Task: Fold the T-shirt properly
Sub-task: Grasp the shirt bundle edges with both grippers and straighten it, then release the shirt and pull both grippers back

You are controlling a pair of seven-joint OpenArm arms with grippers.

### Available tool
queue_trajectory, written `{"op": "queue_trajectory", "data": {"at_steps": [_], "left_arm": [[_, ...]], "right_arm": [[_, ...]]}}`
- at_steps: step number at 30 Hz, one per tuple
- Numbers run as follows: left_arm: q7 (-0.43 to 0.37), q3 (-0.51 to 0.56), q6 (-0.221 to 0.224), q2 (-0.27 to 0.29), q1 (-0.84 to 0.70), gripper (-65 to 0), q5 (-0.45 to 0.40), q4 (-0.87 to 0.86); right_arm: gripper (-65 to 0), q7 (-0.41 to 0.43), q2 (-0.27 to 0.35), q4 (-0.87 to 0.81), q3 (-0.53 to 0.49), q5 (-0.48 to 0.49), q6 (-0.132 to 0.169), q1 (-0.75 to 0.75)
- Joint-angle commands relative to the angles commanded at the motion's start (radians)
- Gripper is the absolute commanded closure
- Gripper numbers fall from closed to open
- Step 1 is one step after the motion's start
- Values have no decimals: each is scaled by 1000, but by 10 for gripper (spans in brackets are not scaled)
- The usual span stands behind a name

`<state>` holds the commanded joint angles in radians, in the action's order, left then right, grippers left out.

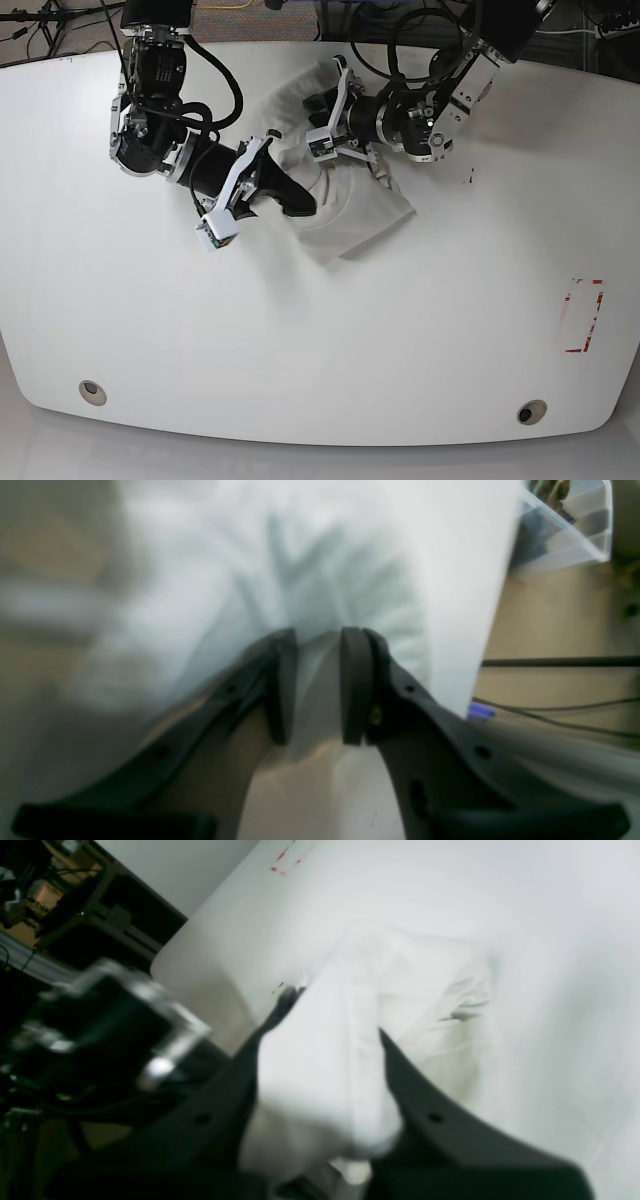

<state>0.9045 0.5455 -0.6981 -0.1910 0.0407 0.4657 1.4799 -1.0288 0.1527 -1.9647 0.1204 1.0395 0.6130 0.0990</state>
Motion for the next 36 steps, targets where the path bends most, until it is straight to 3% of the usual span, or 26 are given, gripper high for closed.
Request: {"op": "queue_trajectory", "data": {"at_steps": [10,26,36], "left_arm": [[-69,-98,0,-6,-2,-131,0,-94],[-75,-233,0,-2,-3,-131,5,-92],[-75,-252,0,-2,-3,-131,5,-92]], "right_arm": [[-21,-2,3,-2,3,60,0,48],[-21,-2,84,3,11,64,0,173],[-25,-2,74,8,0,52,-8,201]]}}
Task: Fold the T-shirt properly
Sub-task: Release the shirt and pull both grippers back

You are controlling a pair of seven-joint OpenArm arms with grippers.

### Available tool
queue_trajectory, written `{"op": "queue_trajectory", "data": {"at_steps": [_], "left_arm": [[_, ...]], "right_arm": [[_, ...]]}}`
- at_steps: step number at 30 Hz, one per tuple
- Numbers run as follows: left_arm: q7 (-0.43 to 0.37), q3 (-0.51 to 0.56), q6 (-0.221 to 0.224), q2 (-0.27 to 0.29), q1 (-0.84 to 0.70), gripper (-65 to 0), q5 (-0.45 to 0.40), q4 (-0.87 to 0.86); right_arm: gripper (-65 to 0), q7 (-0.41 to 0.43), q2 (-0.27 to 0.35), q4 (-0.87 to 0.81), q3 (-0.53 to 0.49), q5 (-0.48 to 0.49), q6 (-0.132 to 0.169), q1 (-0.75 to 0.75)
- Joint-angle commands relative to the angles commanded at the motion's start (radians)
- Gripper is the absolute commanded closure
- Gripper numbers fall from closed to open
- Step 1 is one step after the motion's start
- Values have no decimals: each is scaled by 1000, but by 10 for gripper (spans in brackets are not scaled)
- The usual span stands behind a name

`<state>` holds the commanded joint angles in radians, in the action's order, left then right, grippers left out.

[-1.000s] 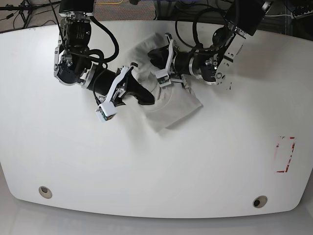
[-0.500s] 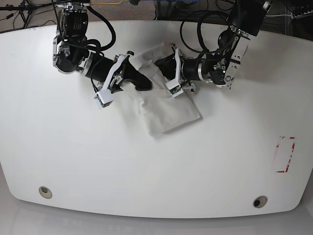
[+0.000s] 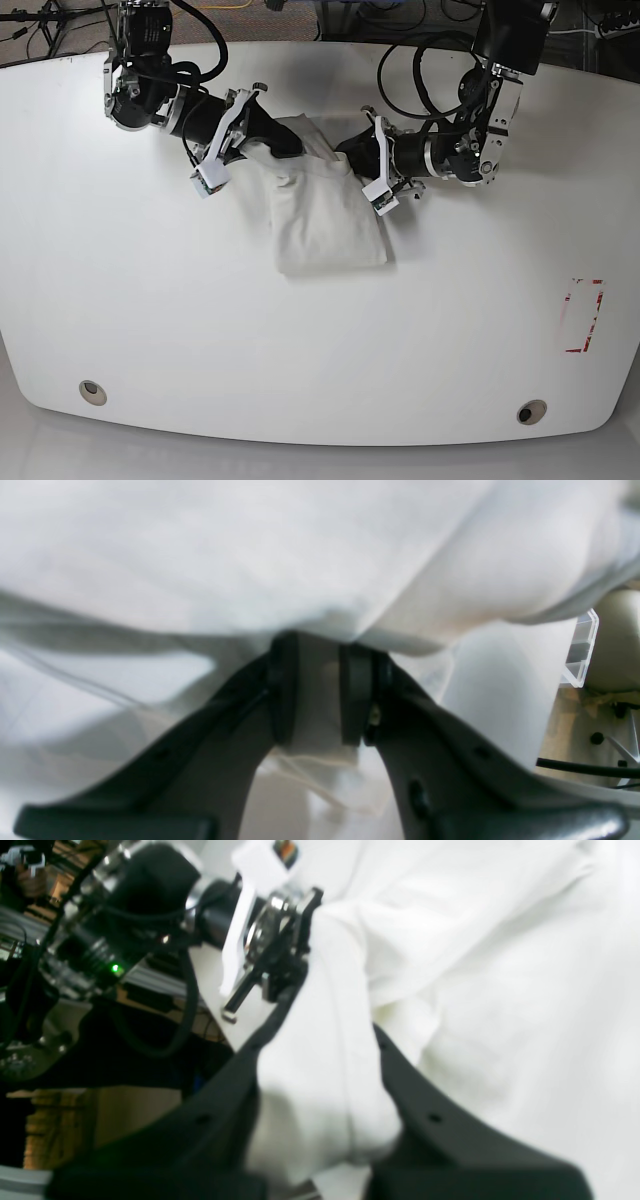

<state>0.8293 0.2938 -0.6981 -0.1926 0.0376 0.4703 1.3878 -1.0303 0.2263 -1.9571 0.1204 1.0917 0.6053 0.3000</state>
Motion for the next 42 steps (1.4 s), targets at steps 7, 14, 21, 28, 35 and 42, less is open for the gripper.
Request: {"op": "queue_trajectory", "data": {"at_steps": [7,14,21,28,35,42], "left_arm": [[0,3,0,2,0,-131,2,2],[3,2,0,2,0,-131,29,43],[6,-2,0,-14,3,-133,143,129],[6,-35,0,-48,5,-133,201,224],[61,-189,0,-49,3,-135,269,341],[150,-402,0,-49,15,-153,278,442]], "right_arm": [[-27,0,-66,18,0,-115,5,-9],[-81,0,-107,63,-9,-186,5,-29],[-322,3,-112,124,-46,-269,0,-40],[-358,3,-114,127,-46,-419,0,-40],[-357,3,-86,64,-44,-471,2,-35],[-357,-3,-58,-54,-48,-468,6,-23]]}}
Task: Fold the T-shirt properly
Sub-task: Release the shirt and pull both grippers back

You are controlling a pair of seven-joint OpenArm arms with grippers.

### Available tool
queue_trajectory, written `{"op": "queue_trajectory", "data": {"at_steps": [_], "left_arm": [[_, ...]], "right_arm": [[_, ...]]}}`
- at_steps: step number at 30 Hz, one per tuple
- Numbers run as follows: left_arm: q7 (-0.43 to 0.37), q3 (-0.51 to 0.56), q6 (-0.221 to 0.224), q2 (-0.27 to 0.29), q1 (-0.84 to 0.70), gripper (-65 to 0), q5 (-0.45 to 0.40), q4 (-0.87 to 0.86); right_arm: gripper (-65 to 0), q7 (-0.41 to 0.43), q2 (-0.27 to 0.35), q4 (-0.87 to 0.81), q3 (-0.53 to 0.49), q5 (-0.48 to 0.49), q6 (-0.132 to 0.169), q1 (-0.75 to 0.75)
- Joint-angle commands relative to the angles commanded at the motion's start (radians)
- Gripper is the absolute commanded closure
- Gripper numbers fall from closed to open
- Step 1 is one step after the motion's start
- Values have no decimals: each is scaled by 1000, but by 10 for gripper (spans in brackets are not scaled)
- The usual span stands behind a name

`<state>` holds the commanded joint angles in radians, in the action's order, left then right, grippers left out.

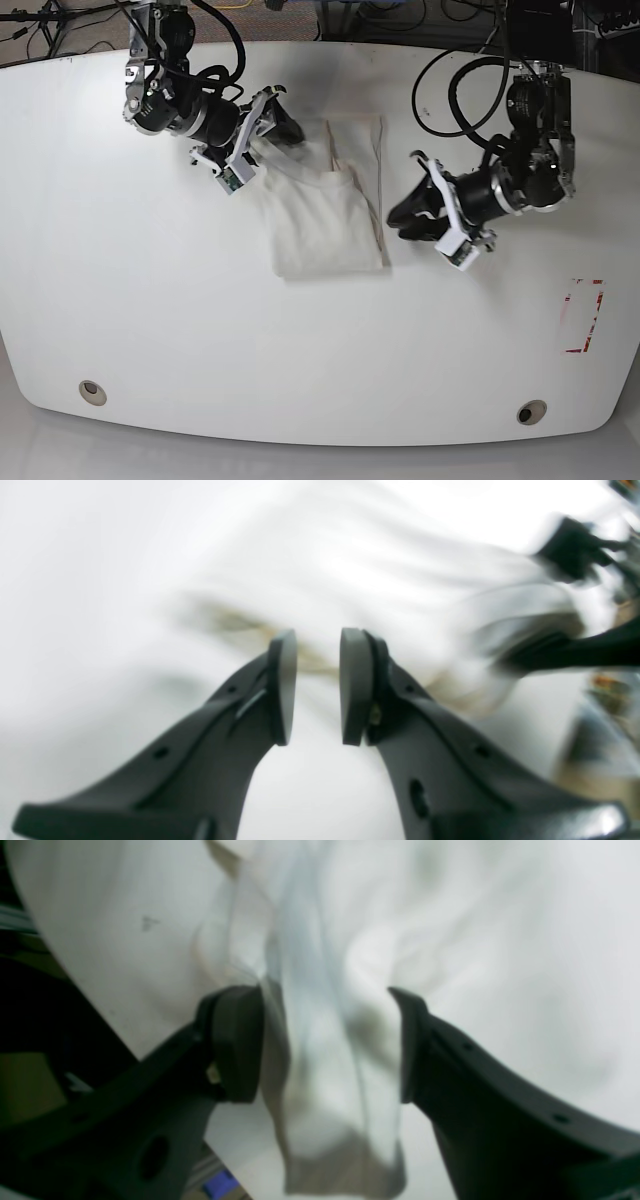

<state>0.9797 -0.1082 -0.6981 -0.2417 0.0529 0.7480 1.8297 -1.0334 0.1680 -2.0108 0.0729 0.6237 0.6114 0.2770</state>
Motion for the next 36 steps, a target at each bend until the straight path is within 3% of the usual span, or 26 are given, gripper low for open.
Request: {"op": "queue_trajectory", "data": {"at_steps": [4,9,14,20,22,27,36], "left_arm": [[31,-98,0,0,26,-200,0,11],[64,-207,0,0,34,-221,-8,9],[64,-241,0,-18,31,-221,-8,9],[64,-239,0,-55,25,-221,-2,8],[64,-239,0,-58,18,-221,-5,8],[64,-242,0,-61,-9,-221,-8,8],[64,-241,0,-94,-34,-221,-8,8]], "right_arm": [[-357,0,0,-15,-29,20,0,3],[-357,0,3,-14,-138,28,-8,-5],[-357,3,3,-20,-219,26,-8,-8],[-357,6,8,-20,-218,23,-11,-40],[-357,6,41,-18,-209,23,-12,-55],[-357,6,120,-15,-199,23,-66,-75],[-357,2,265,-20,-199,35,-69,-78]]}}
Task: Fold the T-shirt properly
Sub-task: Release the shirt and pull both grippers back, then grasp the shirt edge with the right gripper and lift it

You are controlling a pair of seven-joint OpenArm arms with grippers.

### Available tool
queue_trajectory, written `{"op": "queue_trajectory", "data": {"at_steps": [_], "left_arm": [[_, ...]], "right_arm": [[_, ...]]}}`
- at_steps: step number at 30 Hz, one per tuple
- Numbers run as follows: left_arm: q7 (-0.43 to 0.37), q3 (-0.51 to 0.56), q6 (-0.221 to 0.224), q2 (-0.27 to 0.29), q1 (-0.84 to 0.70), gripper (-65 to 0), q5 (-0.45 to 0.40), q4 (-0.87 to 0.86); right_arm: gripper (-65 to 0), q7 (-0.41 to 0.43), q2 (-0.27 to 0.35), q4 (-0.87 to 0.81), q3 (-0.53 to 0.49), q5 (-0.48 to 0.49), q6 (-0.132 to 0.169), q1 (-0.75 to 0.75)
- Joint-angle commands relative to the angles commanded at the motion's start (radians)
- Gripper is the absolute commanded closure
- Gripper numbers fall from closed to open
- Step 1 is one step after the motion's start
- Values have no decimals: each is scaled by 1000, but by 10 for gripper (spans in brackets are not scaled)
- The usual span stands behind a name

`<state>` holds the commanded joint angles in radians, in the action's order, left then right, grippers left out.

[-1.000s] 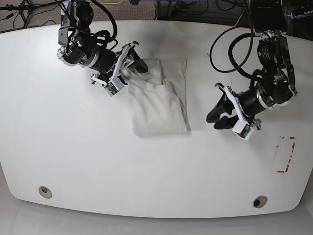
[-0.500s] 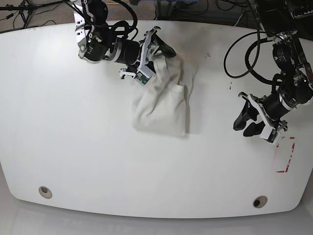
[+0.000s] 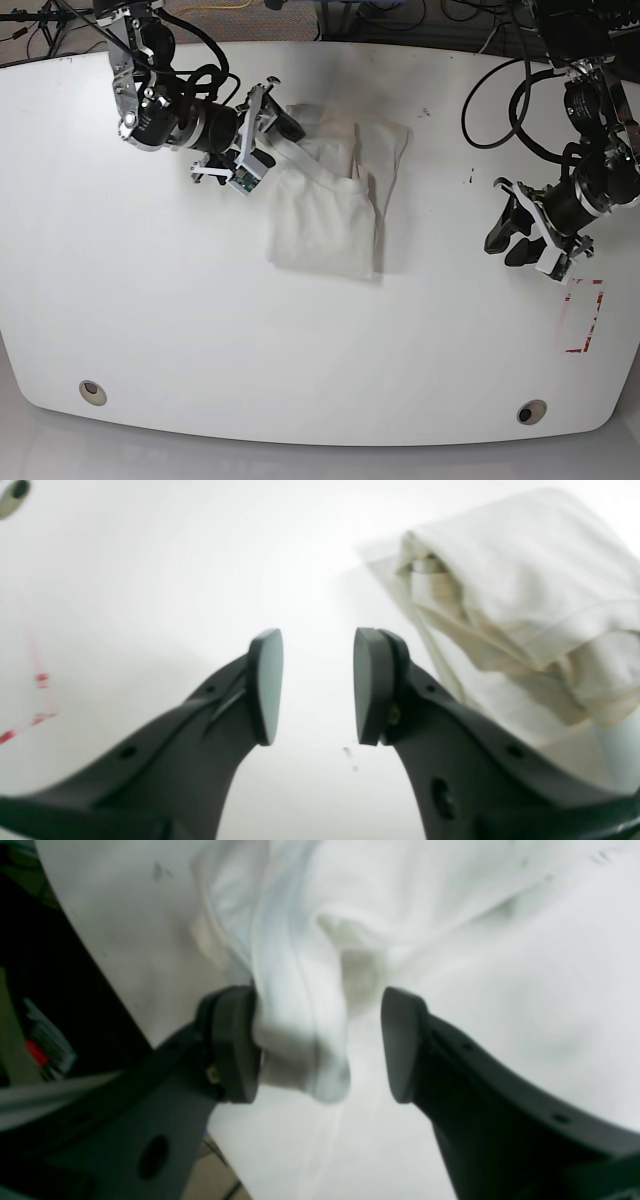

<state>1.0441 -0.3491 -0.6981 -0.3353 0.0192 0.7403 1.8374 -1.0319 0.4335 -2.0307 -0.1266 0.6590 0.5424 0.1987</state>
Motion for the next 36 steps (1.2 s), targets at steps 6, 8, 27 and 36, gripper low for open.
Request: {"op": "queue_trajectory", "data": {"at_steps": [6,8,27,36], "left_arm": [[0,0,0,0,-3,-221,0,-2],[0,0,0,0,-3,-221,-2,-2],[0,0,0,0,-5,-221,-2,-2],[0,3,0,5,-6,-221,-2,-3]], "right_arm": [[-357,0,55,0,-3,0,0,2],[-357,0,54,0,-3,0,0,3],[-358,0,84,21,118,-265,2,-6],[-357,51,-5,20,132,-377,2,-72]]}}
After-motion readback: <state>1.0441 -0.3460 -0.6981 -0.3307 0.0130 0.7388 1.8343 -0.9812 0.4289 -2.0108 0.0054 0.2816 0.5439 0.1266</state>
